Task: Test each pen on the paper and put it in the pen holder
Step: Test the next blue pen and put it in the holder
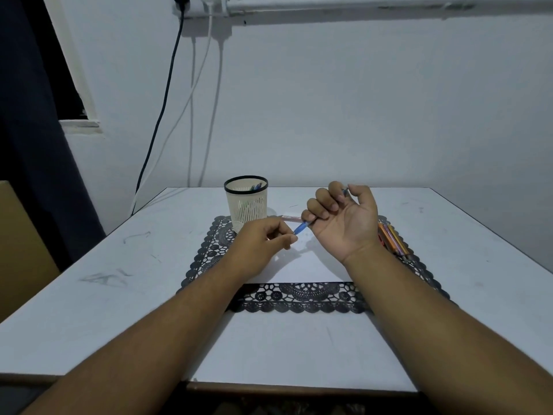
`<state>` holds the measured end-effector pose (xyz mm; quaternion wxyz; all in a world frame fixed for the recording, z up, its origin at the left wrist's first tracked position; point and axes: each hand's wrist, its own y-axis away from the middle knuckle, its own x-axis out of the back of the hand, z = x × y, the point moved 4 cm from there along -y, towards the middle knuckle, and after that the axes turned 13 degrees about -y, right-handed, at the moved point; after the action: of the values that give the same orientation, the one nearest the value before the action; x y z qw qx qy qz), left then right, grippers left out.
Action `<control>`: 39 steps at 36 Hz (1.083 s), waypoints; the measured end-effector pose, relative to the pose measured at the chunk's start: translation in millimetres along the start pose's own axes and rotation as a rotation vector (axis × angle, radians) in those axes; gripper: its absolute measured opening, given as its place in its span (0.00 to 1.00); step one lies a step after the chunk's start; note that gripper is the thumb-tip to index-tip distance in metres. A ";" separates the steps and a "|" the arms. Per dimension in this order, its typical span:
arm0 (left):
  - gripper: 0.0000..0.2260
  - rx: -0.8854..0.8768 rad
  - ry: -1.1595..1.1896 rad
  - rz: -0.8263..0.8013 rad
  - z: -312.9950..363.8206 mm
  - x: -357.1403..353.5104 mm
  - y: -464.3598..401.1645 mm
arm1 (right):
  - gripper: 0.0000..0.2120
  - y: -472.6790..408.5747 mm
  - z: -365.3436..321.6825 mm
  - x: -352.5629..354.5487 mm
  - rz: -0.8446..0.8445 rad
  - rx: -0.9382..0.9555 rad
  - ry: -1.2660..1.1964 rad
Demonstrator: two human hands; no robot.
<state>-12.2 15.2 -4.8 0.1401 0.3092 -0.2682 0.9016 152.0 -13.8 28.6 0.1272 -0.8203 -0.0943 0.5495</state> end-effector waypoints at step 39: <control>0.06 0.049 0.109 -0.021 1.2 3.3 1.5 | 0.12 2.1 0.7 -1.9 0.005 -0.007 -0.005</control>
<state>-14.8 13.6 -2.5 0.1562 0.2659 -0.2346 0.9219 150.7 -16.4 29.3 0.1226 -0.8196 -0.0947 0.5516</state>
